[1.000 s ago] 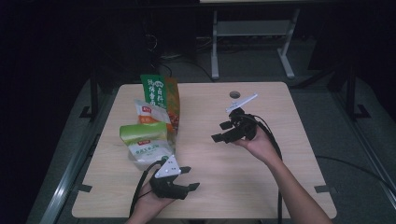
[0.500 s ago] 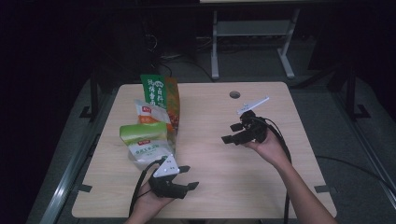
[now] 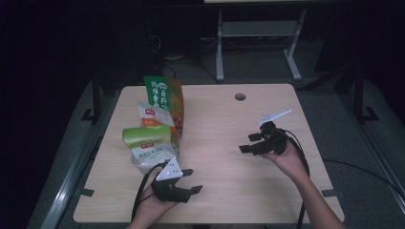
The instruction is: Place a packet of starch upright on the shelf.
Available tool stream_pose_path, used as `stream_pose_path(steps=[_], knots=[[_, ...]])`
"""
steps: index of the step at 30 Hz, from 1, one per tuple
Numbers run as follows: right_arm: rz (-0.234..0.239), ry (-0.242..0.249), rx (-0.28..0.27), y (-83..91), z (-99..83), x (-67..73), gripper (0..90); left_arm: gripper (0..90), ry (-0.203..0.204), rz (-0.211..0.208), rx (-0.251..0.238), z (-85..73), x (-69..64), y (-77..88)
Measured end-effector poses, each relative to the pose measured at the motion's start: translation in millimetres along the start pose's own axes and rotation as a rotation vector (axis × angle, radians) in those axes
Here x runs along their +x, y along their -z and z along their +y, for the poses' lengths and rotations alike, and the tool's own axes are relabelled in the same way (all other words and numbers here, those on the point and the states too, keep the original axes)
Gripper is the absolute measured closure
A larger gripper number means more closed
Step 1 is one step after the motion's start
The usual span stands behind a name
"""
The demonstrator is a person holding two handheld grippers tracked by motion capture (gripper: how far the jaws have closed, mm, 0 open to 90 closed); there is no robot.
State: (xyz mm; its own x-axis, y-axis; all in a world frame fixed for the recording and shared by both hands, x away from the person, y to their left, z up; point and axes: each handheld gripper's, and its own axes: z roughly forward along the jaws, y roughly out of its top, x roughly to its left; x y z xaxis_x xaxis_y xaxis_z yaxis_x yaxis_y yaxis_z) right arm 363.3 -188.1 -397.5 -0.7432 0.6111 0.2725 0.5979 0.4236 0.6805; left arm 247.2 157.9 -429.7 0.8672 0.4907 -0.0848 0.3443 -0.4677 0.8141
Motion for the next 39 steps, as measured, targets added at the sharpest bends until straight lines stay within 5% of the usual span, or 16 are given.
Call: stream_pose_path(steps=[39], knots=[[-0.047, -0.105, -0.022, 26.3, -84.6, -4.2, 28.5, 35.4, 0.003, 0.002, 0.004, -1.4, 1.8, -0.2]])
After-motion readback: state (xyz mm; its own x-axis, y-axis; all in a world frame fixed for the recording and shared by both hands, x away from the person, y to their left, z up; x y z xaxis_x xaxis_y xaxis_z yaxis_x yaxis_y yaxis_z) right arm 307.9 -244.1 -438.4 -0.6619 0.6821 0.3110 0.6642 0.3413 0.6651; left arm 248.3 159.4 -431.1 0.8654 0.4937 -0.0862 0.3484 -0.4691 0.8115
